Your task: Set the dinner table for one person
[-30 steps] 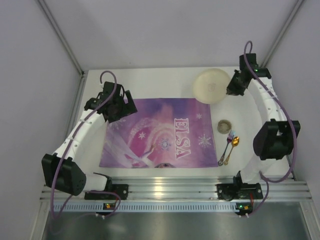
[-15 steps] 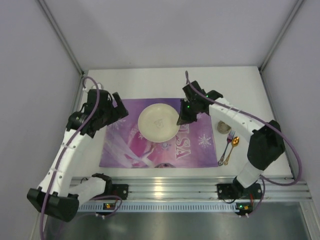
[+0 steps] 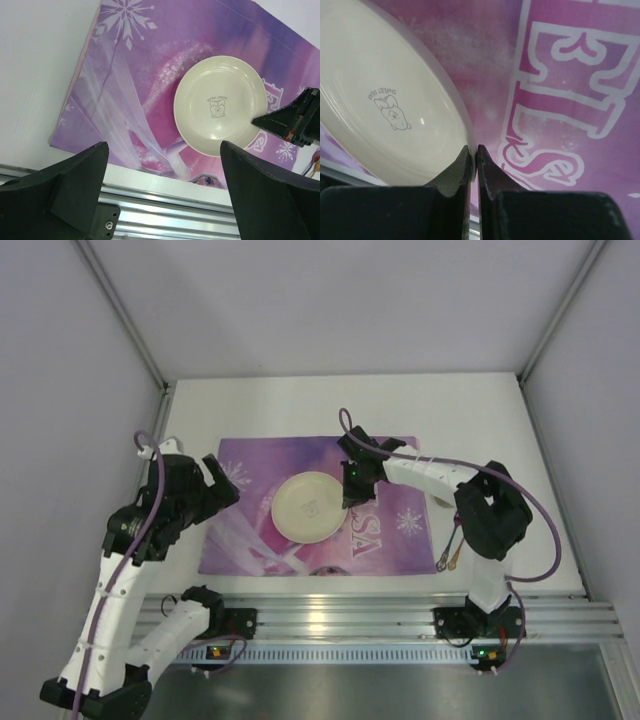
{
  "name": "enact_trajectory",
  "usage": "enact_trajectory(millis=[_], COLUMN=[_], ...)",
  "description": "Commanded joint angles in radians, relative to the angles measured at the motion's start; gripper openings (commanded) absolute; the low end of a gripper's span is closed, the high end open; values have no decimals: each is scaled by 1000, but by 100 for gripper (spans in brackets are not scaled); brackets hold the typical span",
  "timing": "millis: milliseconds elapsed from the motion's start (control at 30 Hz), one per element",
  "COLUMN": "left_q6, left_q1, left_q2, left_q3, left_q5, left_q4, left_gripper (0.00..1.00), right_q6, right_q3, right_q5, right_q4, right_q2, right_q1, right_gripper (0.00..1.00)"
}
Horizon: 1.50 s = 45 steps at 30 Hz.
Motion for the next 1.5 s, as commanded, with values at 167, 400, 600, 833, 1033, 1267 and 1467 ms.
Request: enact_trajectory(millis=[167, 400, 600, 833, 1033, 1267, 1467], left_q6=[11, 33, 38, 1, -27, -5, 8], left_q1=[3, 3, 3, 3, 3, 3, 3], left_q2=[-29, 19, 66, 66, 57, 72, 115], left_q3=[-3, 11, 11, -64, -136, -162, -138], left_q5=[-25, -15, 5, 59, 102, 103, 100], left_q4=[-81, -45, -6, 65, 122, 148, 160], left_gripper=[99, 98, 98, 99, 98, 98, 98], right_q6=[-8, -79, -149, -219, -267, -288, -301], right_q3=[-10, 27, 44, -169, -278, -240, -192], right_q5=[62, -5, -1, 8, 12, 35, 62], right_q4=[60, 52, -35, -137, -177, -177, -169], right_q2=[54, 5, -208, -465, -459, -283, -212], right_q1=[5, 5, -43, -358, -673, -794, -836], right_gripper=[23, 59, 63, 68, 69, 66, 65])
